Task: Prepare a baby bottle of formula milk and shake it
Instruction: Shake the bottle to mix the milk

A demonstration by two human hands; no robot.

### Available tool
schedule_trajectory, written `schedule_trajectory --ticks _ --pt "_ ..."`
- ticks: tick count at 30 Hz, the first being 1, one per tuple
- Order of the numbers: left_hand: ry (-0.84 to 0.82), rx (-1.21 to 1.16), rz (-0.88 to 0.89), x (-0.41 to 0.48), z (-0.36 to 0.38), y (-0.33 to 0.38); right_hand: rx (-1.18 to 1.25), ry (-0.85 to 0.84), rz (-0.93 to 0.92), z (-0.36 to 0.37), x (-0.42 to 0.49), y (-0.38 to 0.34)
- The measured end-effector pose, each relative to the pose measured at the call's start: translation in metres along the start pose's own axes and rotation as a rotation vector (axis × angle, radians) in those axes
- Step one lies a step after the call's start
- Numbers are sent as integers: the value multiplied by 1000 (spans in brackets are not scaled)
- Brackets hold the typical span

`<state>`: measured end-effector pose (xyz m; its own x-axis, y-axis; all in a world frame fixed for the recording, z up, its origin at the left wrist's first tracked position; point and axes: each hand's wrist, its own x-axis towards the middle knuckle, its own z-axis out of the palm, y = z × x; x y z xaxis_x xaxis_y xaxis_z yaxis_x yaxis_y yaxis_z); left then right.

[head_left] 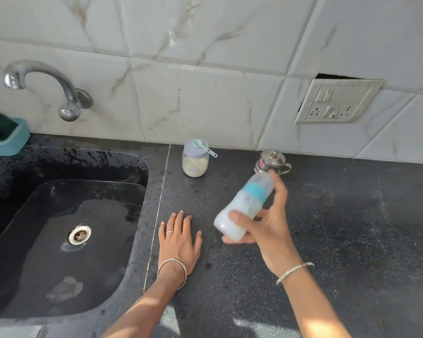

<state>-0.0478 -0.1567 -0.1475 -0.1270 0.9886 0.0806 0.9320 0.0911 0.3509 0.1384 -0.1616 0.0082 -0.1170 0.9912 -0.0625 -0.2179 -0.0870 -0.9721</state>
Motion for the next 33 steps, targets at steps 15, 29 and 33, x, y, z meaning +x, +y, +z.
schedule_trajectory --ticks 15,29,33 --pt "-5 -11 1 0 -4 1 58 86 -19 8 -4 -5" --pt "-19 -23 20 0 -4 -2 -142 -132 71 7 -19 -6" --pt "-1 -29 7 0 -5 1 103 166 -50 10 -14 -9"
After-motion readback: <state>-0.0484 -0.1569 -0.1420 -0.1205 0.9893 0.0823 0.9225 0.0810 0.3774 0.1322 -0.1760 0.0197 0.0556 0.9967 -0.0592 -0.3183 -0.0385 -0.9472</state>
